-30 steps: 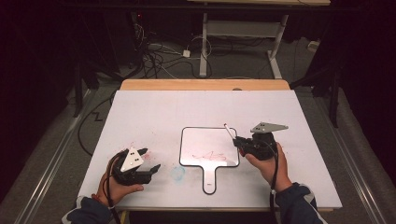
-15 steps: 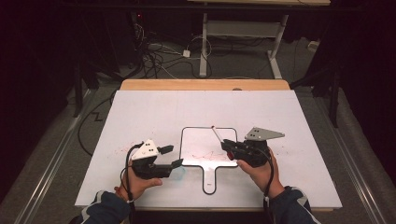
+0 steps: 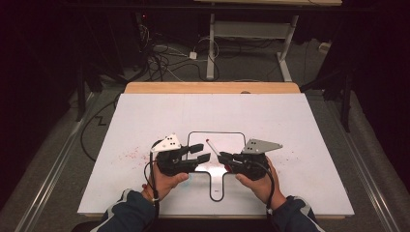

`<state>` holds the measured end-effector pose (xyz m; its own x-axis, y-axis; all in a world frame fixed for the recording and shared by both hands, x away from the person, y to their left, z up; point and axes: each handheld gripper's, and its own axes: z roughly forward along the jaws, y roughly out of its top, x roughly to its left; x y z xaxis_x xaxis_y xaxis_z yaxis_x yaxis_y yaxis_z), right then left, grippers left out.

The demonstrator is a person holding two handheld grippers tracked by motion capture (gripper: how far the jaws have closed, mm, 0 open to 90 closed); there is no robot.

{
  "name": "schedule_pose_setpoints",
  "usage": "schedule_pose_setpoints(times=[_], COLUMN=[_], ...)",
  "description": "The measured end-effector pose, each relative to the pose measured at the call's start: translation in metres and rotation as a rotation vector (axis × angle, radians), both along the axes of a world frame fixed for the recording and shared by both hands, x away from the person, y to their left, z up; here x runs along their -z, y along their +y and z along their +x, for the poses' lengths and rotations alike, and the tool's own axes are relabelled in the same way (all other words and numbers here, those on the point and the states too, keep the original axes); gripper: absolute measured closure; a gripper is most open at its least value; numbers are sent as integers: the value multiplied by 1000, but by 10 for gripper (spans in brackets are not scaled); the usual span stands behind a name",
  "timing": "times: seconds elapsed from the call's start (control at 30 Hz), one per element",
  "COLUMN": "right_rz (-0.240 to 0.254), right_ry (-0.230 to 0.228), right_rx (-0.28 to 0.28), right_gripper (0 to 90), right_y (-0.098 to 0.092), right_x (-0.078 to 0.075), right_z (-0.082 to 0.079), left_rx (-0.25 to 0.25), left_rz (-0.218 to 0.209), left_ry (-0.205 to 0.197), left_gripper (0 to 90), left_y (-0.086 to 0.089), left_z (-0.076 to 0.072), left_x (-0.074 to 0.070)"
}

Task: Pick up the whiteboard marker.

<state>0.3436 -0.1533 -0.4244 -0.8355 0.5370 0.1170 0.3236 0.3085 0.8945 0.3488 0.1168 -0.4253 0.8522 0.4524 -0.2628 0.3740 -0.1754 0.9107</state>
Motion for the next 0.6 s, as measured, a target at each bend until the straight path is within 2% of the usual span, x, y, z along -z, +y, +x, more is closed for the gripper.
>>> schedule_pose_setpoints(times=[0.33, 0.53, 0.6], right_rz=[-6, -9, -16], right_ry=[-12, -26, -38], right_rx=[-23, -28, -23], right_gripper=[819, 818, 818], right_y=[6, 9, 10], right_x=[3, 5, 5], right_z=[-3, -5, -5], left_rx=[40, 37, 40], left_rz=[-49, -64, -57], left_ry=[43, 34, 36], left_gripper=[587, 736, 741], left_y=[-17, -21, -23], left_z=[5, 5, 5], left_x=[6, 5, 5])
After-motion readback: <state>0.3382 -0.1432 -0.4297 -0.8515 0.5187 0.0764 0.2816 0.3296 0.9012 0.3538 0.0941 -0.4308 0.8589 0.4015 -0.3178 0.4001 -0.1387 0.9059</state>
